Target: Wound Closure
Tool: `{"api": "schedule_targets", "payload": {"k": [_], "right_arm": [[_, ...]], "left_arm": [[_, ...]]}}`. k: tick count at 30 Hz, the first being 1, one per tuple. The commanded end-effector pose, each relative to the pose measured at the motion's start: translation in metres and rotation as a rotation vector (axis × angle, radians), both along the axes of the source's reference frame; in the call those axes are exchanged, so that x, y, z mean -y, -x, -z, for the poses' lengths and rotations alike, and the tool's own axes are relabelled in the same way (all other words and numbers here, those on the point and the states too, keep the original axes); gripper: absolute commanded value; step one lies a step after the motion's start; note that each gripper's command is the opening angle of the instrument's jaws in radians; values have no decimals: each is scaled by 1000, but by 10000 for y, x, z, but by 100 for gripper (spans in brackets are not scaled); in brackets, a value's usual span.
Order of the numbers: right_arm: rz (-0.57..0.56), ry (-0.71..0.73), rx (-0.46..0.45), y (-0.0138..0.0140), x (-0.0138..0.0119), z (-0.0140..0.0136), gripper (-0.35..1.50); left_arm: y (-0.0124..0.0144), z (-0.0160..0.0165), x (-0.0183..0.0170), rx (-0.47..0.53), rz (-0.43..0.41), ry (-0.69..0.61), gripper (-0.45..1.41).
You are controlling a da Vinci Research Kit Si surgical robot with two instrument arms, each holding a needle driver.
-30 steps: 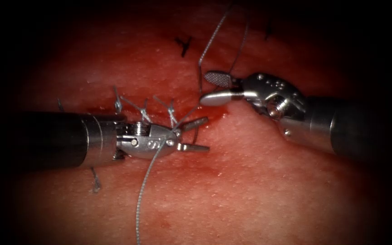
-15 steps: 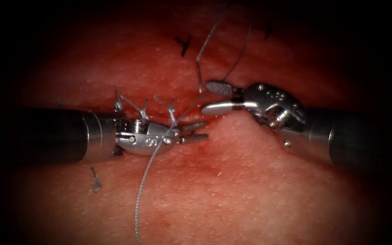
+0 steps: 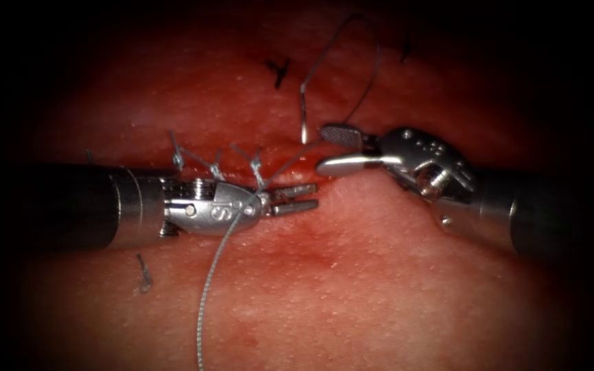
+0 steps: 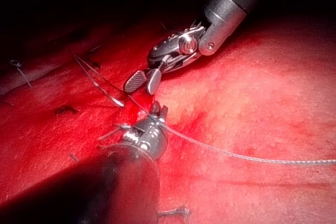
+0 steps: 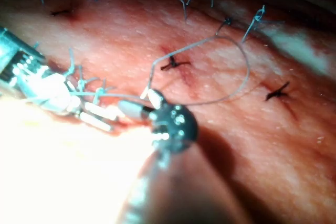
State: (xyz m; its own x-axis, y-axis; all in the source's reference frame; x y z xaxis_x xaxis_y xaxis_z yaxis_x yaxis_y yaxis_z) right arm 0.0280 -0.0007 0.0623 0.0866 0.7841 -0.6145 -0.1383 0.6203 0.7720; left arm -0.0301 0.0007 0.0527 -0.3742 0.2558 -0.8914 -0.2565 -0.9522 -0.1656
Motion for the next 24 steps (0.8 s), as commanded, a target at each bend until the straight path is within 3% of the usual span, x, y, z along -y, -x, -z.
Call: {"api": "schedule_targets", "payload": {"k": [1, 2, 4, 10, 20, 24], "right_arm": [[3, 1, -4, -7, -2, -2, 62], [3, 1, -4, -7, -1, 0, 81], [5, 29, -1, -8, 2, 3, 88], [93, 247, 56, -8, 0, 18, 71], [114, 305, 46, -8, -8, 32, 71], [115, 312, 46, -8, -7, 33, 71]], "left_arm": [[7, -1, -4, 29, 2, -43, -45], [8, 2, -5, 52, 0, -77, -45], [8, 7, -5, 89, -23, -154, -45], [3, 18, 2, 205, -131, -405, -45], [-18, 40, 26, 292, -276, -651, -45], [-23, 54, 25, 299, -294, -649, -45]]}}
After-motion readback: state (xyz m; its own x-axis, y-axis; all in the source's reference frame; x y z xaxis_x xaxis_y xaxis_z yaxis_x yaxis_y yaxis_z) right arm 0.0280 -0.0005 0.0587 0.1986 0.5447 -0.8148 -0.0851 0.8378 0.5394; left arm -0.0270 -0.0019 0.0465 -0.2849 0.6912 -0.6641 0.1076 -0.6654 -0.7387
